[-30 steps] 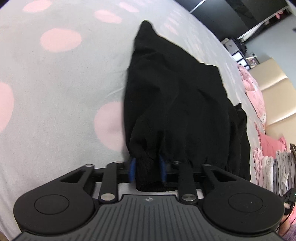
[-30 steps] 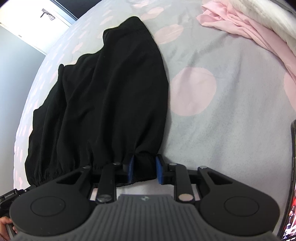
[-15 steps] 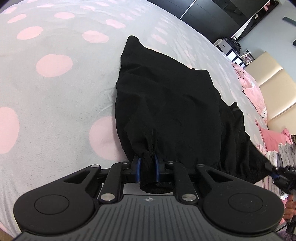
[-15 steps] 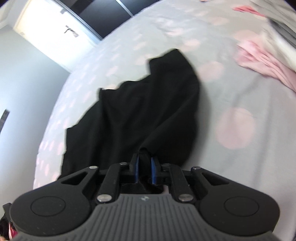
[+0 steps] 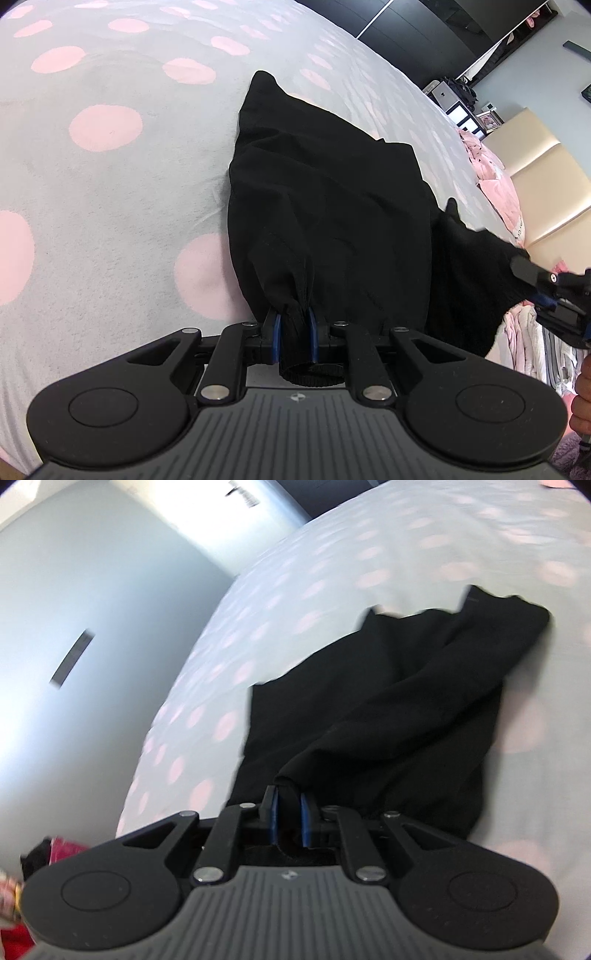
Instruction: Fold clothes
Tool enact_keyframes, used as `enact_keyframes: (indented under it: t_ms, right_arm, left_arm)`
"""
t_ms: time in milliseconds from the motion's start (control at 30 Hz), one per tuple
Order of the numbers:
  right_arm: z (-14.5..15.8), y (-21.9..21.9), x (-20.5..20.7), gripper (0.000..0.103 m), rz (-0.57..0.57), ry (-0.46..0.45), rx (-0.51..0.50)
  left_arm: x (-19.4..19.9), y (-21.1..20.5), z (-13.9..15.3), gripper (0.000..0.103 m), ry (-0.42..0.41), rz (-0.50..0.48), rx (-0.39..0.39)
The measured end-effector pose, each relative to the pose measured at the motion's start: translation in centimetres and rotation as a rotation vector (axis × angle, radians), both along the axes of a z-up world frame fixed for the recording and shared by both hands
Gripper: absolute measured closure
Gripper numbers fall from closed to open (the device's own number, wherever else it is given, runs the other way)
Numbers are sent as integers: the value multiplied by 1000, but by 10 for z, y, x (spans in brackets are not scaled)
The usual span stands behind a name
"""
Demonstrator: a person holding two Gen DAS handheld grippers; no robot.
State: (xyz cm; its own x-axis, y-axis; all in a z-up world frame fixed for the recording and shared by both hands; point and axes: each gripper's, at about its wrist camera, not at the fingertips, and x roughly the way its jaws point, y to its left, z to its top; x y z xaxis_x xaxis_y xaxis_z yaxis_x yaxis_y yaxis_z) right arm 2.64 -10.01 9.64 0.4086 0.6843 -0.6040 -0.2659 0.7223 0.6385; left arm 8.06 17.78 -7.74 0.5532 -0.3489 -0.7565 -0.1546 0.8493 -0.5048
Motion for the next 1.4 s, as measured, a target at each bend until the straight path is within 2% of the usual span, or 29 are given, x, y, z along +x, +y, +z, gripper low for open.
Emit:
enact_keyframes:
  t_ms: [267,533,667,733,800,900,1033,1133,1167,1200,1400]
  right_arm:
    - [-16,80,-13,90,189,51,2]
    - [-55,120,-8,90,245,153,-14]
    - [-71,132,-5,89,259,191,-31]
    - [-75,132,-4,84,265,201,-30]
    - [-77,132,-4,73,270,209,-23]
    - [-72,131,-3,63,270,206,8]
    - [-61,125,-4,63,237,181,28]
    - [-54,119,-11,69,216,142,-29]
    - [-53,118,-13,75,215,126,-56]
    - [-53,118,-15,78,214,114,-79]
    - [-61,125,-15,78,216,54,-153]
  left_arm:
    - [0,4,-3,91,6,-3,-16]
    - [-3,17,-12,89,34,20,-45]
    - [-7,22,-11,83,43,38,-34]
    - [-9,27,-10,82,45,62,-35]
    - [-12,34,-8,81,38,92,-51]
    - [-16,42,-3,76,14,130,-79]
    - [-20,49,0,68,-7,162,-125]
    - [-21,50,-1,60,-10,170,-174]
    - [-20,50,-1,59,-9,169,-184]
    - [-20,49,-1,59,-7,166,-195]
    - [-15,43,-10,55,26,148,-257]
